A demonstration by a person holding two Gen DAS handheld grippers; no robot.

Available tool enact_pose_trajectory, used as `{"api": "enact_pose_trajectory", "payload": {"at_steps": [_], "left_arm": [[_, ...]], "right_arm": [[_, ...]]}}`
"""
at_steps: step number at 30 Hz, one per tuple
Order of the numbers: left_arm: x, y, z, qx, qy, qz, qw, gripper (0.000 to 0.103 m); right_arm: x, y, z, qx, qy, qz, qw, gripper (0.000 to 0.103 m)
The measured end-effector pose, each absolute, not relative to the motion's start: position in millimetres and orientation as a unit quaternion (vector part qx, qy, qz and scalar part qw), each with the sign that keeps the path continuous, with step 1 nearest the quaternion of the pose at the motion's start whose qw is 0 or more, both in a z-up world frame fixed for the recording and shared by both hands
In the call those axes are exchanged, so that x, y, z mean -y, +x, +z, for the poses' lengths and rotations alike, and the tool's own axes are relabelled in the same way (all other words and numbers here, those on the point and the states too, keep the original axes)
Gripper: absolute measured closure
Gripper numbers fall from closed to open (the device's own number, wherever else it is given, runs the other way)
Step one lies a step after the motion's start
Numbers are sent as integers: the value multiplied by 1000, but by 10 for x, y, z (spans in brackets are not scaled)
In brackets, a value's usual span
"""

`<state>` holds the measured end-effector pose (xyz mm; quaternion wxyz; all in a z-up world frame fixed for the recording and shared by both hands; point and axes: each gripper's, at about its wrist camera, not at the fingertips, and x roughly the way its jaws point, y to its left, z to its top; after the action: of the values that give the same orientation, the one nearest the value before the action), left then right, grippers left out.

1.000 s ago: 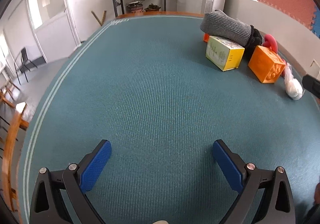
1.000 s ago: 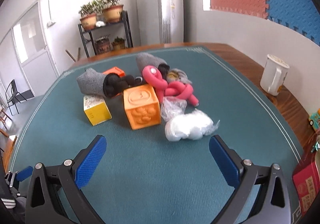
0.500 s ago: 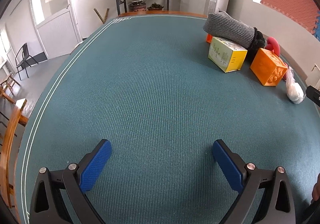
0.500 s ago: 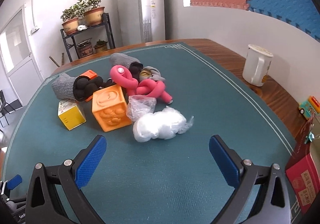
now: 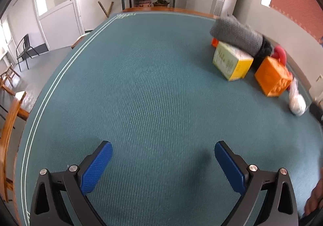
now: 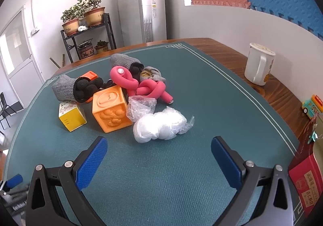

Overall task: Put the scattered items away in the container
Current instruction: 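Move both tools toward the pile of toys on the table, then grasp the grey sock with the left tool while the right tool grasps the white plastic bag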

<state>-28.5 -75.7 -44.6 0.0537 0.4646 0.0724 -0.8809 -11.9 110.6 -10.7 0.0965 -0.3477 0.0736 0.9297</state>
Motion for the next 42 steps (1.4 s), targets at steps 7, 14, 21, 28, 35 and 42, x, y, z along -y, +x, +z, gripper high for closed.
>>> {"api": "enact_pose_trajectory", "payload": {"at_steps": [7, 14, 21, 28, 35, 42], "left_arm": [[732, -376, -5, -76, 407, -909, 46, 1], [565, -570, 567, -1, 334, -942, 32, 1], [474, -748, 379, -34, 374, -926, -36, 1], [245, -958, 314, -46, 373, -925, -56, 1], [205, -1428, 322, -140, 397, -902, -90, 1], [140, -1865, 202, -180, 420, -886, -73, 1]], "right_arm": [[-1122, -125, -107, -77, -351, 928, 97, 0], [-1163, -110, -83, -85, -347, 929, 99, 0], [-1285, -109, -82, -108, -347, 926, 107, 0], [-1288, -119, -91, -111, -348, 925, 104, 0], [-1296, -94, -51, -118, -342, 927, 96, 0], [-1272, -88, -40, -116, -341, 929, 90, 0]]}}
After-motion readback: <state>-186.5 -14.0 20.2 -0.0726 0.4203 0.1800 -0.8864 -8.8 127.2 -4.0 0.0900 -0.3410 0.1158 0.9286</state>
